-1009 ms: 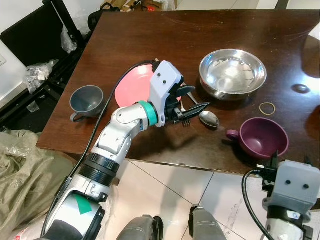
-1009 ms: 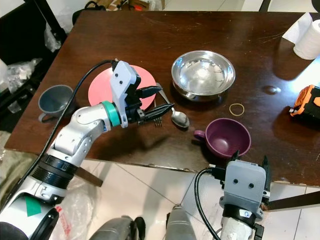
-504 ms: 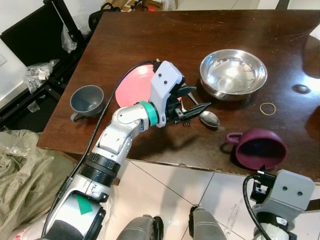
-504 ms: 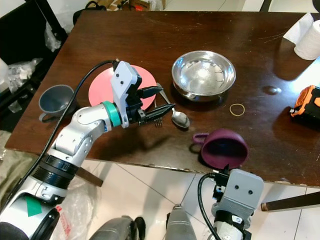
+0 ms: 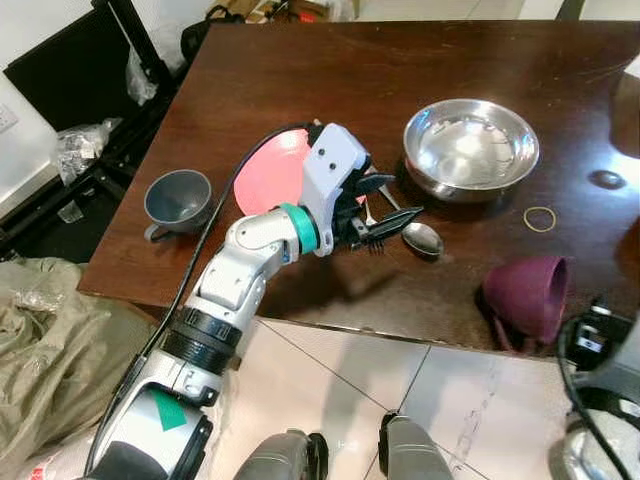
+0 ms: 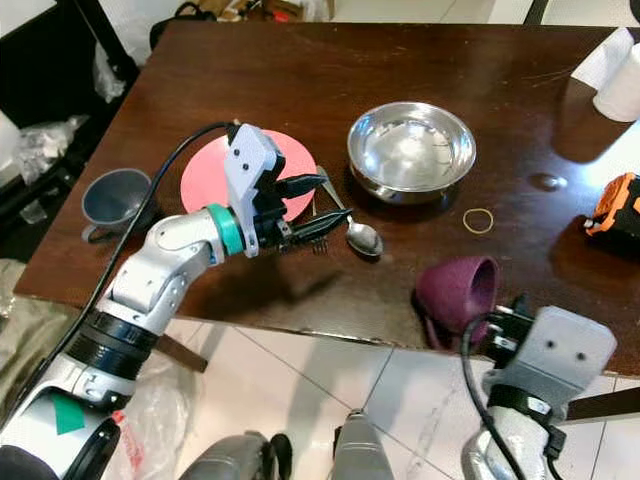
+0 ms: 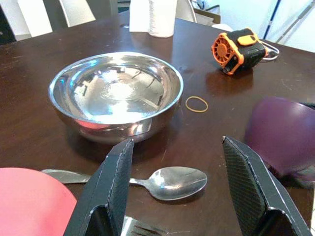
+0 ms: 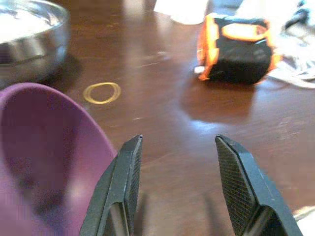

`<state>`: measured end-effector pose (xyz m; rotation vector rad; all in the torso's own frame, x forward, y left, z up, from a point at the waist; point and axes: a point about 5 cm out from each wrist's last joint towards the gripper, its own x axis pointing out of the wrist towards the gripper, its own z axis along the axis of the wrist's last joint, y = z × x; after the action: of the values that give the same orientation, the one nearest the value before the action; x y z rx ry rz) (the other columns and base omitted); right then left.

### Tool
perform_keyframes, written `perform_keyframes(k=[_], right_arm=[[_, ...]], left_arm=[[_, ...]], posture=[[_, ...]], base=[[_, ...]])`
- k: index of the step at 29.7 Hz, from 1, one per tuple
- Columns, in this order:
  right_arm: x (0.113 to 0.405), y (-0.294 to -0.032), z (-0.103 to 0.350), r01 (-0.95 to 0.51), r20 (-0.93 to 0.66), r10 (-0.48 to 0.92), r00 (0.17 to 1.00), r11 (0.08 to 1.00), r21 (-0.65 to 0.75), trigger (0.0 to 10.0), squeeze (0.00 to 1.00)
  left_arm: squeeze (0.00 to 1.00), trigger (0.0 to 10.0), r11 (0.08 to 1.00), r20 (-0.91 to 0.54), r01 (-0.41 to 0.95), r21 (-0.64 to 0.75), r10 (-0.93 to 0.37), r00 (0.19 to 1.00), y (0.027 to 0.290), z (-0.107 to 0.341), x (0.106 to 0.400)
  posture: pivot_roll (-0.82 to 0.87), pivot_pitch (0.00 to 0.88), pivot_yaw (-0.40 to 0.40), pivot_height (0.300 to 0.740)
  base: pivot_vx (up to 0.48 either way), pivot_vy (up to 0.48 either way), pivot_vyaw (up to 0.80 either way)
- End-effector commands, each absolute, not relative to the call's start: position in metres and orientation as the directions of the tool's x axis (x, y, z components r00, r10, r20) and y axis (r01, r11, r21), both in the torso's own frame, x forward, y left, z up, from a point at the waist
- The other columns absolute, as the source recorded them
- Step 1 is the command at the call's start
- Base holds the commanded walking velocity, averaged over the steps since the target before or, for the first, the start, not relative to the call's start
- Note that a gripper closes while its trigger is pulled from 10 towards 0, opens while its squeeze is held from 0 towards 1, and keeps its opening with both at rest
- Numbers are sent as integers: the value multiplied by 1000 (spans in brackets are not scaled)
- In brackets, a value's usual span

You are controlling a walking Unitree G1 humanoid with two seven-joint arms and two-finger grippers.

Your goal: Setting the table

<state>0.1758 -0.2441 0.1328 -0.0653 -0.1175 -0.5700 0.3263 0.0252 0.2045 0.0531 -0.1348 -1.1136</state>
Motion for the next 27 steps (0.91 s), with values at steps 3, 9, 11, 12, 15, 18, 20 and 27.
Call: perform_keyframes(k=[3,9,11,12,15,18,20,27], right_arm=[[184,-243,126,448,78,-451,889,893,54,10000,0],[189,-247,123,428,49,-432,901,901,73,10000,0],[190,-250,124,426,50,-430,901,902,67,10000,0],[190,-253,130,443,83,-445,892,895,48,10000,0],[188,-256,141,468,146,-464,874,884,9,10000,0],[183,-256,166,493,271,-465,843,869,-44,10000,0],[182,-254,175,494,311,-455,834,867,-56,10000,0],[184,-226,197,341,355,-306,884,939,-39,10000,0]], left_arm=[[0,10000,440,61,891,114,-898,436,26,200,325],[0,10000,442,62,890,114,-897,438,26,201,325],[0,10000,444,63,889,113,-896,439,26,201,324],[0,10000,445,64,888,113,-896,440,26,201,323],[0,10000,447,64,888,112,-895,442,27,200,323],[0,10000,447,62,888,110,-895,443,28,199,322],[0,10000,446,61,889,109,-895,441,28,199,322],[0,10000,439,61,892,108,-899,434,27,199,322]], posture=[[-123,87,171,740],[-113,83,168,740],[-107,83,164,740],[-105,84,161,740],[-105,86,160,740],[-108,89,163,740],[-108,89,163,740],[-121,89,166,740]], base=[[0,0,0],[0,0,0],[0,0,0],[0,0,0],[0,0,0],[0,0,0],[0,0,0],[0,0,0]])
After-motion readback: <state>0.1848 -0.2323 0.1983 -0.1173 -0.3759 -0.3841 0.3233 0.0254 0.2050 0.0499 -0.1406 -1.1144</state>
